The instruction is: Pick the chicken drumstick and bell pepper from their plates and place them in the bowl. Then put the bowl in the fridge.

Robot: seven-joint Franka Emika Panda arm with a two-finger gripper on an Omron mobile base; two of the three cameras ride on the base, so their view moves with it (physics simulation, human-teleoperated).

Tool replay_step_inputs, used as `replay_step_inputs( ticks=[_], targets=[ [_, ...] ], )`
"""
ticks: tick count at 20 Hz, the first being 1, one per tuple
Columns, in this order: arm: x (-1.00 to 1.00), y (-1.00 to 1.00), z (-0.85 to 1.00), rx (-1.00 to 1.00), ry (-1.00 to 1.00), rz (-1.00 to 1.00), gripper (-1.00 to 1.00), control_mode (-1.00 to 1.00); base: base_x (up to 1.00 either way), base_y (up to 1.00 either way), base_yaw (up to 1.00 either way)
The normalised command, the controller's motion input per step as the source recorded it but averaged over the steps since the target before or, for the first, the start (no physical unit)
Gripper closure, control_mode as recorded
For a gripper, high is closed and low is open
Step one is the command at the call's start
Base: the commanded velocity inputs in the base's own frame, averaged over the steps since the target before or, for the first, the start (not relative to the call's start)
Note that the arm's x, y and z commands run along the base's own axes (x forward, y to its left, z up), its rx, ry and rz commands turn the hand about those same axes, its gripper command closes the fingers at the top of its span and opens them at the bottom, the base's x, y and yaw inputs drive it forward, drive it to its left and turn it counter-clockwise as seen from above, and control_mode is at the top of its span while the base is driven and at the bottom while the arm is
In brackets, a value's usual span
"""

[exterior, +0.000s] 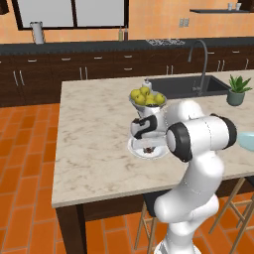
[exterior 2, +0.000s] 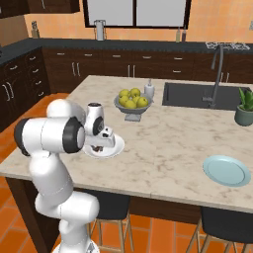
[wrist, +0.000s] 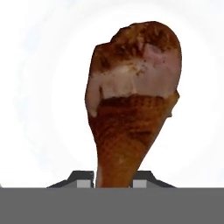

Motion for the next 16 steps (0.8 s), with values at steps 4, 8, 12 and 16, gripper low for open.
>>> replay_step_inputs(
  ticks=[4,8,12,16],
  targets=[
    [-0.97,-0.3,0.62,0.04,-0.02,0.0,1.0,-1.0,0.0,0.0,0.0],
    [-1.0,-0.13,0.73,0.02,-0.04,0.0,1.0,-1.0,0.0,0.0,0.0],
    [-0.9,0.0,0.66,0.01,-0.01,0.0,1.0,-1.0,0.0,0.0,0.0],
    [-0.51,0.0,0.48,0.0,-0.12,0.0,1.0,-1.0,0.0,0.0,0.0]
  ],
)
